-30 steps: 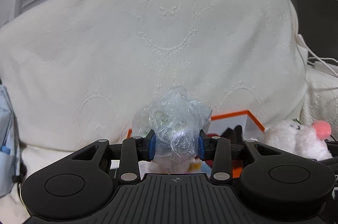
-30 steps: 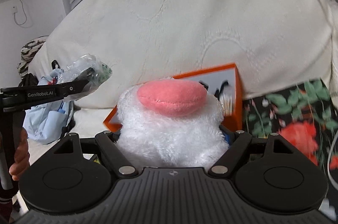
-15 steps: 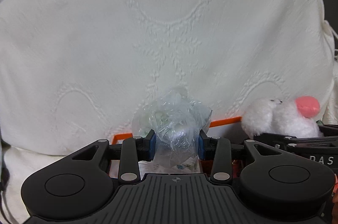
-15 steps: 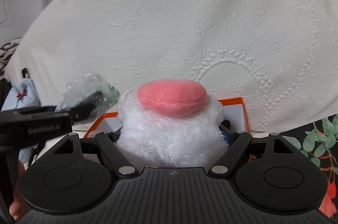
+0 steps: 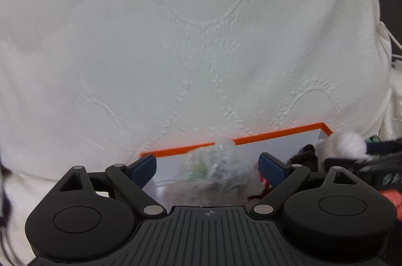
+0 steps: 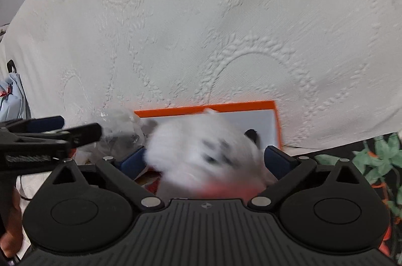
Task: Organize objects
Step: 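Open both tools to drop the plastic bag and bunny into the box, then grasp the green medicine box with the left tool while the right grasps the white-green medicine box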
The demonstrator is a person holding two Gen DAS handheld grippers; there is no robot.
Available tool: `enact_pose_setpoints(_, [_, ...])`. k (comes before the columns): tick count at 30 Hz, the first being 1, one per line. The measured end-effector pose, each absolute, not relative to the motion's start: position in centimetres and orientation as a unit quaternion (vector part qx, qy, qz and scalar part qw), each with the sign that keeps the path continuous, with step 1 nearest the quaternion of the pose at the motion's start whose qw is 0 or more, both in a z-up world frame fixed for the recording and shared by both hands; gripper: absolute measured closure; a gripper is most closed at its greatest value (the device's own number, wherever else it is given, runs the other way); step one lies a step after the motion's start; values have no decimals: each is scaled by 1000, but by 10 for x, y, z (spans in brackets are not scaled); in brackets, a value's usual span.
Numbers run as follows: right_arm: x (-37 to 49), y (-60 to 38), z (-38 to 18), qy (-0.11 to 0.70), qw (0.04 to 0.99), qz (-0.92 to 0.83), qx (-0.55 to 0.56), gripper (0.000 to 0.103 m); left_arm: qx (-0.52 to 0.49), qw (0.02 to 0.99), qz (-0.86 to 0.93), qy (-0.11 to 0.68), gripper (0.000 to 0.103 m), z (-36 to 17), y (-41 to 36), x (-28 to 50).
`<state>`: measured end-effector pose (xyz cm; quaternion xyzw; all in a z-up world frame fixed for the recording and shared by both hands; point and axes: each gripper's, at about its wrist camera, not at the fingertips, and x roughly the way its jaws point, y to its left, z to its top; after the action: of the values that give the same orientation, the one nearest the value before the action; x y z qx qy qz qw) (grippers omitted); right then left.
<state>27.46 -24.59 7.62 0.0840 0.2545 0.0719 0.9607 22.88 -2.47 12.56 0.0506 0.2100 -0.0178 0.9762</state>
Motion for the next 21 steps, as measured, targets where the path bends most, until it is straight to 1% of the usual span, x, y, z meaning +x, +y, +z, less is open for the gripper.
enact_pose_setpoints(3, [259,-259,85,250,962,72,84,3,86,975,-36,200,0,131,-11,207])
enact_pose_setpoints(5, [247,-266,91,245,962,82,82,1,109,970,-70,207,0,129,0,188])
enact_pose_setpoints(7, [230,-276,93,246,961,100,74,0,134,957,-115,229,0,121,14,172])
enact_pose_setpoints(9, [216,-286,88,263,954,132,58,0,158,941,-152,257,0,108,24,159])
enact_pose_setpoints(13, [200,-288,60,302,939,164,9,0,197,911,-170,320,0,63,31,150])
enact_pose_setpoints(16, [201,-279,37,322,932,167,-11,0,167,903,-167,359,0,37,39,160])
enact_pose_setpoints(21, [215,-264,17,336,924,183,-4,0,84,902,-170,387,0,18,56,176])
